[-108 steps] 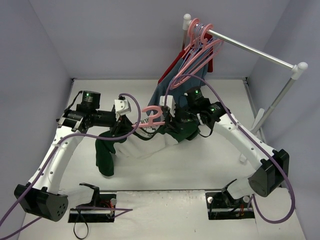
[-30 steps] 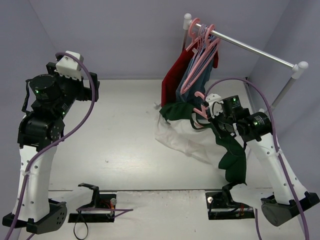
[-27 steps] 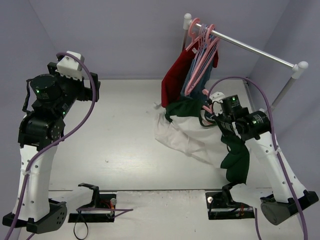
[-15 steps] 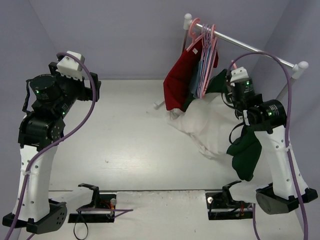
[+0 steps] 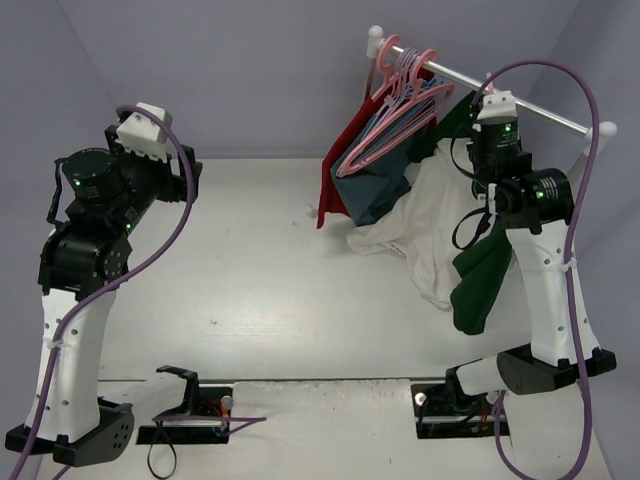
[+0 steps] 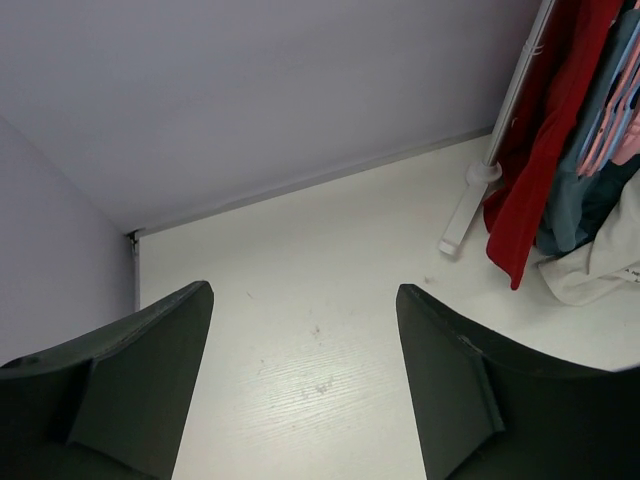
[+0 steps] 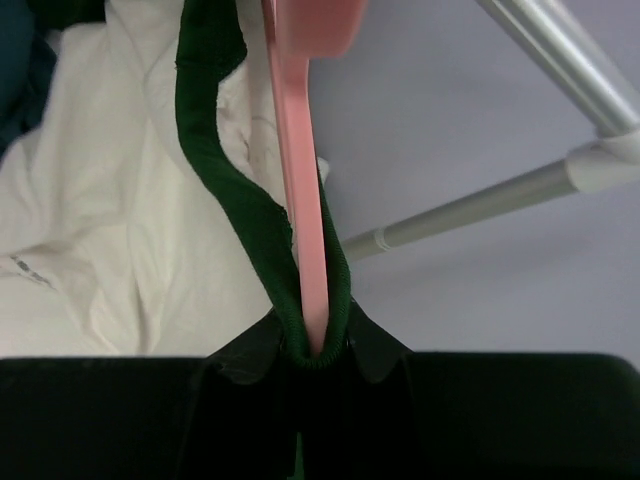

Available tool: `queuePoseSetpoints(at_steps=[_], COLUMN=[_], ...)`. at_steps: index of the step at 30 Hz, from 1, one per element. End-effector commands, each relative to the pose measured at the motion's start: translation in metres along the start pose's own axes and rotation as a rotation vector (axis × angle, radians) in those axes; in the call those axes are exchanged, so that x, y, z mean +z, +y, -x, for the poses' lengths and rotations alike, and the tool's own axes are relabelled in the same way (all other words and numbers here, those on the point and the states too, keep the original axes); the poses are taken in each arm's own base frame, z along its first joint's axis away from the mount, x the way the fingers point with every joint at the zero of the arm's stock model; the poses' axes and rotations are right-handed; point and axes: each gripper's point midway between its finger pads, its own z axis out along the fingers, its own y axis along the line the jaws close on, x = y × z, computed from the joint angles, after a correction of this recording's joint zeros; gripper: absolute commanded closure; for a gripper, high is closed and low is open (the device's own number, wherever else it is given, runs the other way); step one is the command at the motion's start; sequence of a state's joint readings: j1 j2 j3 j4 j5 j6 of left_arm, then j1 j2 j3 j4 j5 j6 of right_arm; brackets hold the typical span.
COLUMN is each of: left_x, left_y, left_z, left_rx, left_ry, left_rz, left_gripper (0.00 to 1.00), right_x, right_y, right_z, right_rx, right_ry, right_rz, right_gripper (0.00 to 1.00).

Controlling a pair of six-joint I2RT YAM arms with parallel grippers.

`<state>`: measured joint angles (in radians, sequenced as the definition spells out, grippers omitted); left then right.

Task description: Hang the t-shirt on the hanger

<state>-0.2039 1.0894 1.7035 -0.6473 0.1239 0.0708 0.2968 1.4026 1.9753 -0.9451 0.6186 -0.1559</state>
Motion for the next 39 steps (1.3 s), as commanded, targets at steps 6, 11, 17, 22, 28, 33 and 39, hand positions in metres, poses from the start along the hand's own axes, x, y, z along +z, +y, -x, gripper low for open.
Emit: queuePoseSetpoints(at_steps=[6,11,17,22,28,33,39], left_x=[-0.004,-0.011,-0.01,-0.01,-0.012,-0.013,-0.007], left_y=[-0.012,-0.014,-0.013,-0.015,-0.017,-0.018,-0.021], left_z=[0.007,-0.002,-0.02,-0.028,-0.038,-0.048,-0.054], left_rx=[-0.054,-0.103,-0.113,-0.124,-0.125,-0.109,-0.107], left_ry=[-0.066,-0.053,-0.008,0.005,0.02,0.042,0.065], left_rz=[-0.044,-0.031,-0.015,-0.019,-0.021,-0.023,-0.033], left_gripper=[0.32,0.27,0.22,0.19,0.19,0.19,0.19], right_x=[0.045,0.052,0.076,0.101,0.131,0.138,0.147], right_y=[0.008,0.003,-0.01,-0.019,-0.01,0.008,0.025], right_z=[0.037,0.05,0.05,0.045,0.027,0.01,-0.024], right_rx=[0.314,0.355,0.444,0.51,0.525,0.539,0.546], right_ry=[-0.204,-0.233,-0.222,-0.216,-0.169,-0.133,-0.08], right_rz=[0.137,0.121,0.067,0.024,0.045,0.093,0.096], right_gripper=[1.0,1.0,1.0,1.0,1.0,1.0,1.0])
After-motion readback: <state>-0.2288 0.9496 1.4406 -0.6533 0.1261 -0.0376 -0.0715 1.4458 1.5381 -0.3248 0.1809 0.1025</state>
